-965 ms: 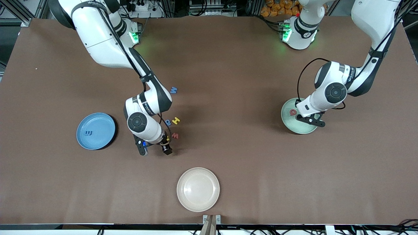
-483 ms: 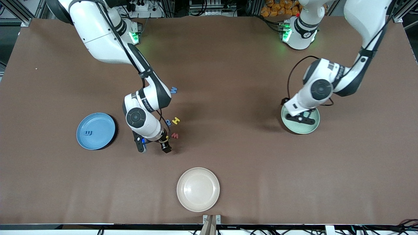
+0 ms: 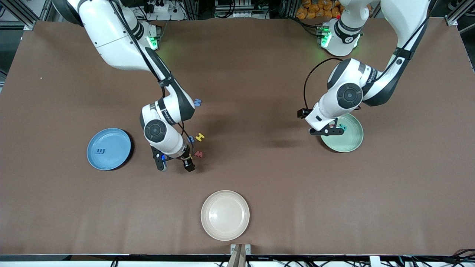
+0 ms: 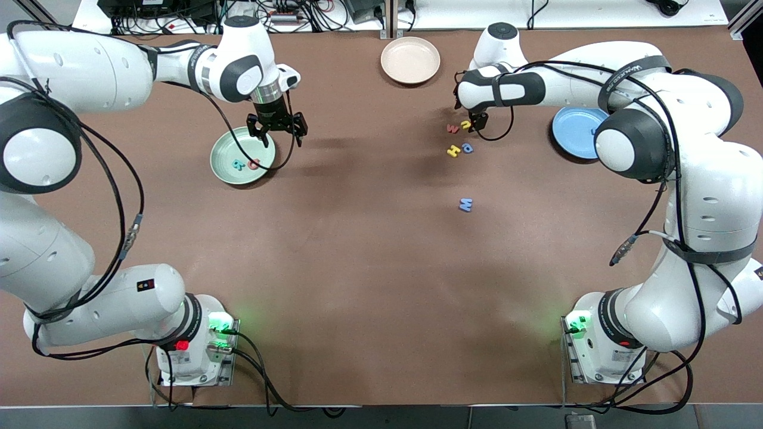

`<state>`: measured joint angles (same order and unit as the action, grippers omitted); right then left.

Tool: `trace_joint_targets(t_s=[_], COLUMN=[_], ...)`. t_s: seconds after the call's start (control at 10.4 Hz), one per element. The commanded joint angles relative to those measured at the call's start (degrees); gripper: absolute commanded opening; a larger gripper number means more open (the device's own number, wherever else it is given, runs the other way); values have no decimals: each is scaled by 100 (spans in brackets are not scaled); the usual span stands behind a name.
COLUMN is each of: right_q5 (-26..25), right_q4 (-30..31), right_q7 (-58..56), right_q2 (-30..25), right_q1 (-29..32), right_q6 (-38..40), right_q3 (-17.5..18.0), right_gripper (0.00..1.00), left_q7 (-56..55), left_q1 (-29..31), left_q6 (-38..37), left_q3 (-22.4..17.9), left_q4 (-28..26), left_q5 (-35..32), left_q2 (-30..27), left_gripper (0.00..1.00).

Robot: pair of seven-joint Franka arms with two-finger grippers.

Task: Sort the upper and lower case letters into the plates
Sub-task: 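Release the teal letter on the green plate while the right gripper lowers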

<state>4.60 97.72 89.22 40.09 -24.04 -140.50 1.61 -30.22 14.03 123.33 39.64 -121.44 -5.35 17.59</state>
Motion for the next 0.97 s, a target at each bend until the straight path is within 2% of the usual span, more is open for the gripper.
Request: trace_joint_targets(t_s=[0.0, 0.29, 0.58, 0.68, 0.77, 0.87], right_q5=[-3, -11, -11, -20, -159, -239], right_q4=[142, 142, 134, 134, 134, 142], right_q7=[192, 192, 201, 201, 192, 201], right_q2=[25, 139, 131, 131, 131, 131], right_q1=[-118, -311, -329, -338, -355, -356], right_q6=[-223, -241, -241, -232, -232, -232], right_q3=[-108, -293, -311, -320, -337, -346], right_gripper=[100, 100, 100, 87, 27, 0], left_q7=[-605, -1204, -1276, -1285, -1285, -1285], left_q1=[-329, -595, -604, -647, -674, -674], left_q6=[-81, -81, -81, -89, -90, -90], left_q3=[0, 0, 0, -9, -9, -18], left_q4=[269, 612, 622, 622, 622, 630], left_q5=[130, 78, 34, 34, 34, 34], left_q2=[174, 420, 474, 483, 483, 483], left_gripper=[100, 100, 100, 100, 100, 100])
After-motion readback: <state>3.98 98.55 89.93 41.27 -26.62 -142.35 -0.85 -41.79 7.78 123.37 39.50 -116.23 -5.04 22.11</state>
